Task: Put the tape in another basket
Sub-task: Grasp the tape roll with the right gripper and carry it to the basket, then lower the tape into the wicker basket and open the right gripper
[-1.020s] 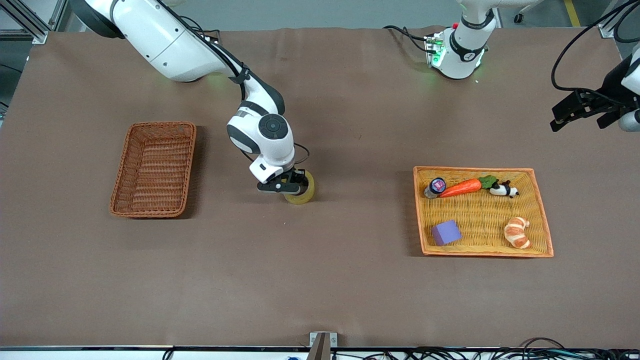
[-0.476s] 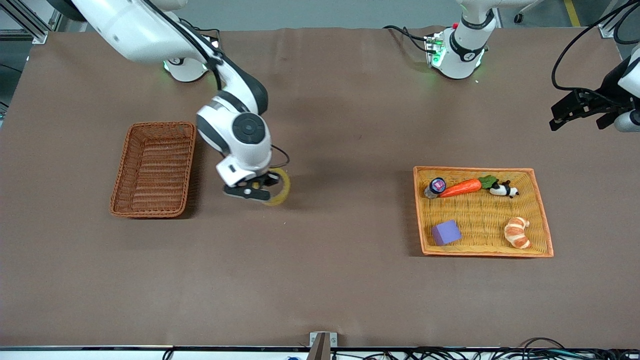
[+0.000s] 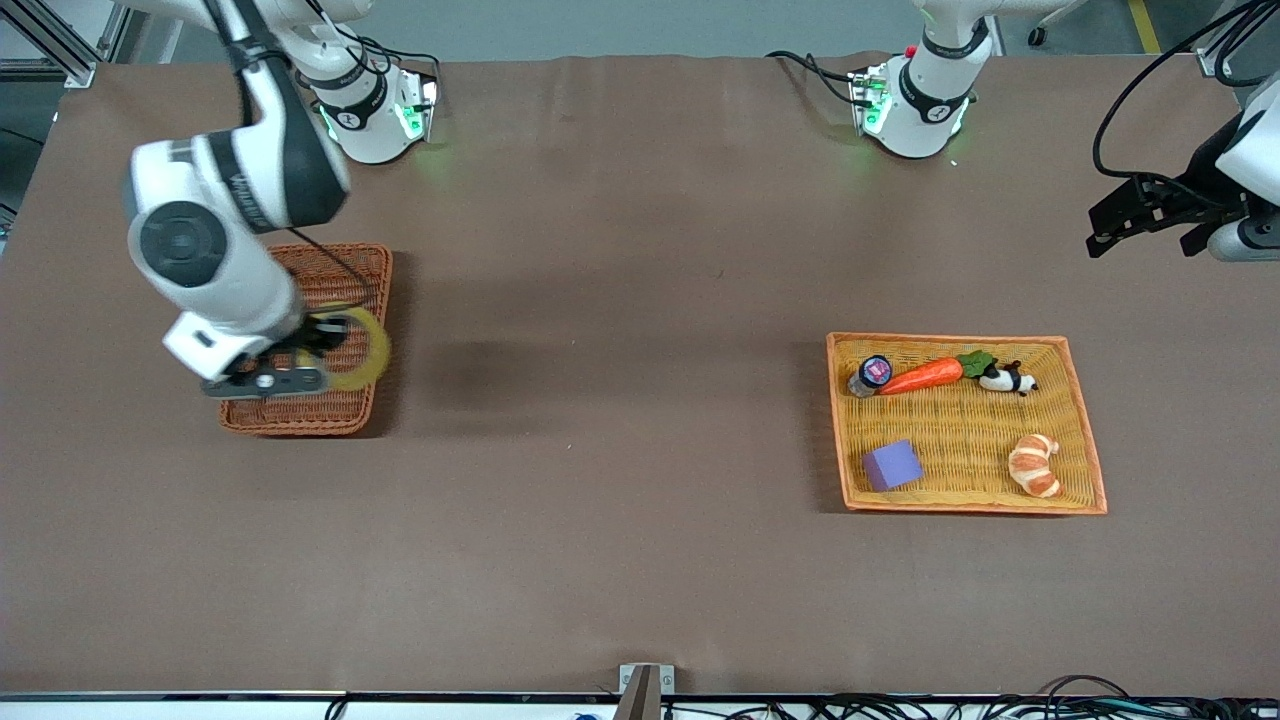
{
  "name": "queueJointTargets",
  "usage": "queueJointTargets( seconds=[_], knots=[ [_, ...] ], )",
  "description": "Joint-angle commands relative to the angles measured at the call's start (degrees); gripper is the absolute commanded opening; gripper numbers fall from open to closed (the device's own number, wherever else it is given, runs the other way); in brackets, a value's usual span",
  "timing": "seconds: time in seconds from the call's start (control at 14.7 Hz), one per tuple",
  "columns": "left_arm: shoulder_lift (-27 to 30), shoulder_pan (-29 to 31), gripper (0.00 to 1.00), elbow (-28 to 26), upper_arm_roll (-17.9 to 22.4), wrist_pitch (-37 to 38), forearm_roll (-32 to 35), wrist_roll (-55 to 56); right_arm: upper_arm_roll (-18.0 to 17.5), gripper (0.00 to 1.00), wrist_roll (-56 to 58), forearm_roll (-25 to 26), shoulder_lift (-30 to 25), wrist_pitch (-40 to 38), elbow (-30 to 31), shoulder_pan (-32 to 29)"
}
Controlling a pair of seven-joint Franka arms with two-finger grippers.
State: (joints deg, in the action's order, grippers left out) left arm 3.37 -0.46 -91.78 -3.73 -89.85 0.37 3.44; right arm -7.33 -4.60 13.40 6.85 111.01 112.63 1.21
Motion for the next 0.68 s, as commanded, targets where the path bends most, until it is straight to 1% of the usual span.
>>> queueJointTargets(
  seconds=[0.0,0.07,0.14,0.34,0.41,0.54,0.61],
  knots=[
    [0.93,0.55,1.00,-0.42,-0.40,0.55,-0.37,-0.63,8.34,0.01,12.19,-1.62,-7.36,10.23,14.68,0.55],
    [0.93,0.55,1.00,-0.33,-0.40,0.55,-0.37,-0.71,11.51,0.01,15.64,-1.88,-7.38,14.37,17.95,0.55],
    [0.93,0.55,1.00,-0.33,-0.40,0.64,-0.37,-0.71,13.72,0.01,17.50,-2.06,-7.29,18.85,21.46,0.46],
    [0.76,0.55,1.00,-0.24,-0.49,0.55,-0.37,-0.80,15.58,0.02,17.96,-2.06,-6.15,35.98,31.40,0.28],
    [0.76,0.46,1.00,-0.24,-0.49,0.55,-0.37,-0.80,16.20,0.02,17.96,-2.06,-5.62,39.34,33.25,0.37],
    [0.67,0.28,1.00,-0.15,-0.57,0.55,-0.28,-0.71,16.29,0.02,17.87,-2.06,-3.61,41.56,33.80,0.29],
    [0.76,0.37,1.00,-0.15,-1.36,0.55,-0.37,-0.71,16.29,0.03,17.87,-2.06,-2.81,43.39,34.41,0.20]
  ],
)
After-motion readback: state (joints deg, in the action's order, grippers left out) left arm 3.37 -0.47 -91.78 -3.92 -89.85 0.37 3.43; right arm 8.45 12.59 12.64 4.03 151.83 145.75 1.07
